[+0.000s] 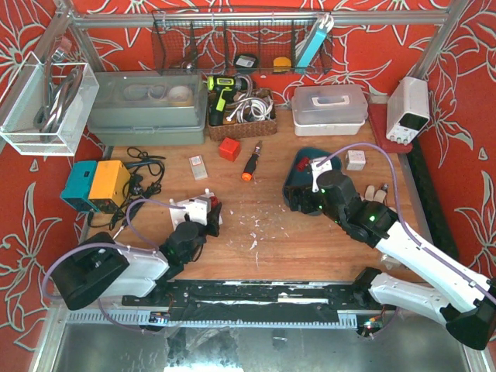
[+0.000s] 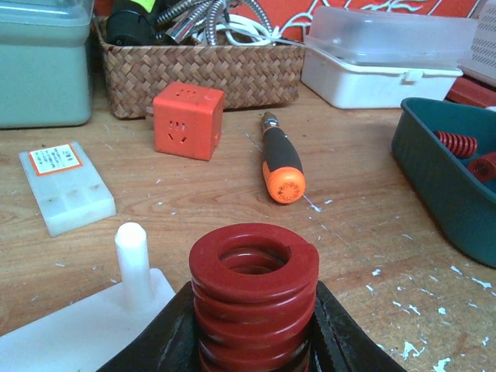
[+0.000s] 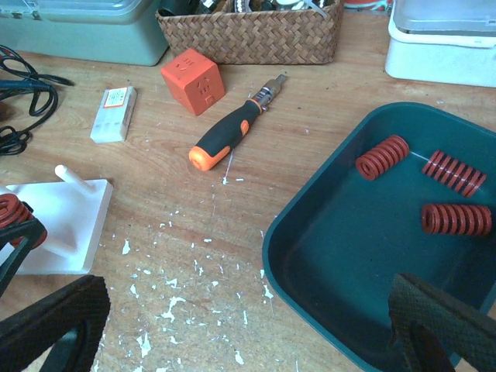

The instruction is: Install the large spring

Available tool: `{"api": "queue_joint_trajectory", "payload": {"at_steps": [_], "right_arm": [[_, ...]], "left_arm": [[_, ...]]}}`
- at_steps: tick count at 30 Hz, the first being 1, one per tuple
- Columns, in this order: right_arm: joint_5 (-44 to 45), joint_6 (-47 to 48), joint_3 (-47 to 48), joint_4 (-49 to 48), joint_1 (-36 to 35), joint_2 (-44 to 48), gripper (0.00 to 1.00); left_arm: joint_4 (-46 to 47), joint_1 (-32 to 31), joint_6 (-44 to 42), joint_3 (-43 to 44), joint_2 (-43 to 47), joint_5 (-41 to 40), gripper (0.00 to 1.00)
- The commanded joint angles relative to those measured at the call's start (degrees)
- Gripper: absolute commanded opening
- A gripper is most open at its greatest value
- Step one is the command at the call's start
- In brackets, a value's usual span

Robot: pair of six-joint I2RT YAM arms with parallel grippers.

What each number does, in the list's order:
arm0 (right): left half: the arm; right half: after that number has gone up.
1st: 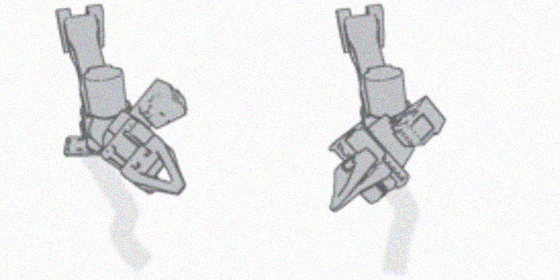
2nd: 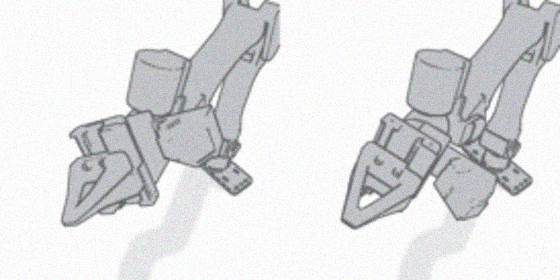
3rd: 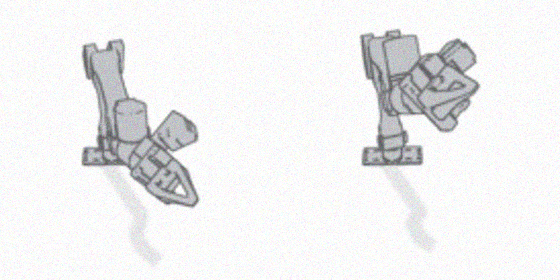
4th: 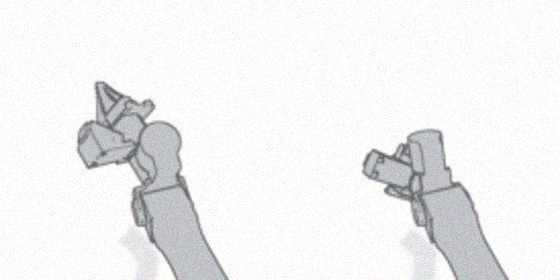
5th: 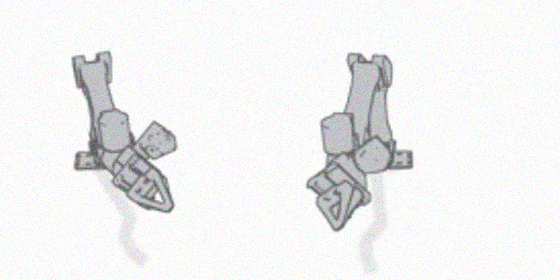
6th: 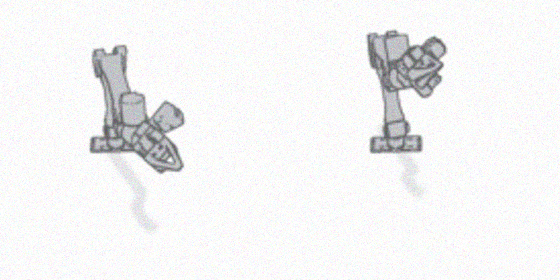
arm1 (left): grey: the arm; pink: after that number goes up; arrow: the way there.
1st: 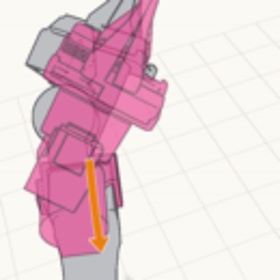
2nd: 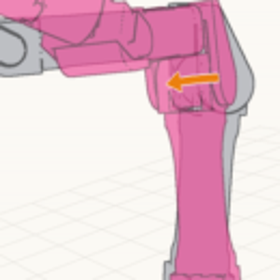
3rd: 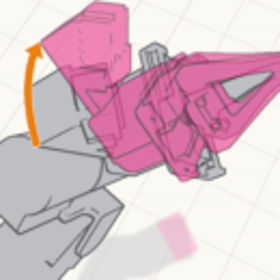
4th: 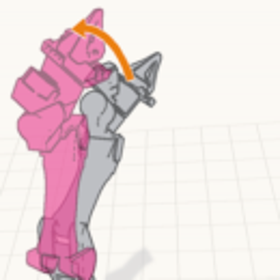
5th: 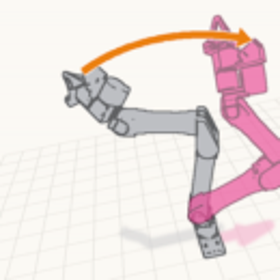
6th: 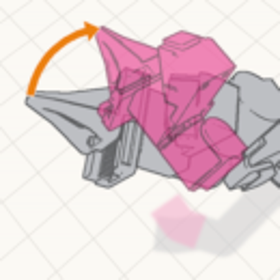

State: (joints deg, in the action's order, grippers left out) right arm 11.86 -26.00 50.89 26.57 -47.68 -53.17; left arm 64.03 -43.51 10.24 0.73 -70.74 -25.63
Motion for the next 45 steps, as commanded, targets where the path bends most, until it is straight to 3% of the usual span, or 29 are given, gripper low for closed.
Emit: {"api": "queue_joint_trajectory", "payload": {"at_steps": [1, 7, 17, 30, 37, 45], "right_arm": [[0.1, 0.8, -1.0, -0.4, 0.5, 0.6, 0.99], [-0.6, 0.8, -1.3, -1.0, 0.8, 0.4, 0.99], [-1.1, 0.6, -1.8, -0.9, 1.2, 1.3, 0.99], [-1.3, 1.2, -2.2, -0.6, 1.5, 3.2, 0.99], [-1.2, 1.7, -2.7, -0.8, 1.9, 3.5, 0.99], [-2.6, 1.2, -2.5, -1.5, 2.1, 3.4, 0.99]], "left_arm": [[0.1, -0.2, -1.1, -2.8, 2.8, -0.9, 0.0], [-3.5, -0.3, -1.3, -3.1, 8.1, -2.2, 0.0], [-6.9, -0.5, 0.1, -2.9, 9.2, -2.1, 0.0], [-6.6, -4.1, 4.1, -1.8, 1.8, -5.1, 0.0], [-3.8, -7.6, 2.3, -3.5, 3.3, -9.4, 0.0], [4.4, -8.3, 2.8, -1.9, -7.4, -9.1, 0.22]]}}
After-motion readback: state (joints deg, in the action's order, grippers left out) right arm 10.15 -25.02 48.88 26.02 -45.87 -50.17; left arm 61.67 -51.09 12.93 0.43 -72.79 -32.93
